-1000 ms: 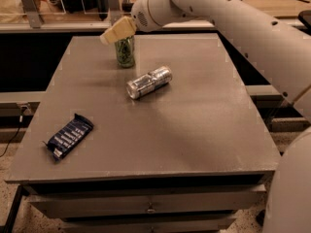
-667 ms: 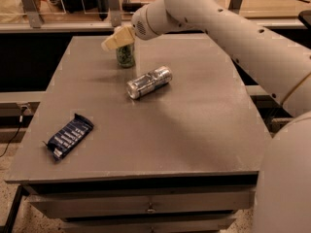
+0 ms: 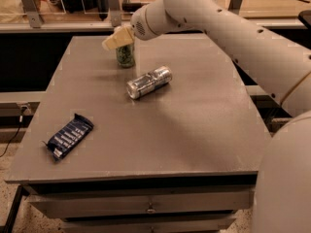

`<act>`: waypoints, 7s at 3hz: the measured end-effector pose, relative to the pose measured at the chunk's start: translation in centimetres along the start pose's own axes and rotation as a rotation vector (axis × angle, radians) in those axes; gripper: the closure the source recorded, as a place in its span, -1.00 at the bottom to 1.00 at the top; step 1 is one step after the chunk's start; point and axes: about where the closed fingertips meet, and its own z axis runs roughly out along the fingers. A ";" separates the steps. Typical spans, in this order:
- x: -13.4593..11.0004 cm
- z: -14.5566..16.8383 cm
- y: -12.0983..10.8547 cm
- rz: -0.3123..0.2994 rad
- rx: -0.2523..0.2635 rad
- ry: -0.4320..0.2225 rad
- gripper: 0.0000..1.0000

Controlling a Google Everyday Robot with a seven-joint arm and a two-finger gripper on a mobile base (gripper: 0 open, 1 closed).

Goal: Move green can near rxbar blueberry

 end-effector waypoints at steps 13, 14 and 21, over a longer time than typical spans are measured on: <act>-1.3 -3.4 23.8 -0.395 -0.735 -0.066 0.69; -0.8 -3.1 25.3 -0.407 -0.775 -0.066 0.26; -6.9 -3.6 16.3 -0.401 -0.536 -0.142 -1.00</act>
Offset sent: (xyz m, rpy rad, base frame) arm -0.0003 0.0024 -0.0017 -0.0004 0.0024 0.0035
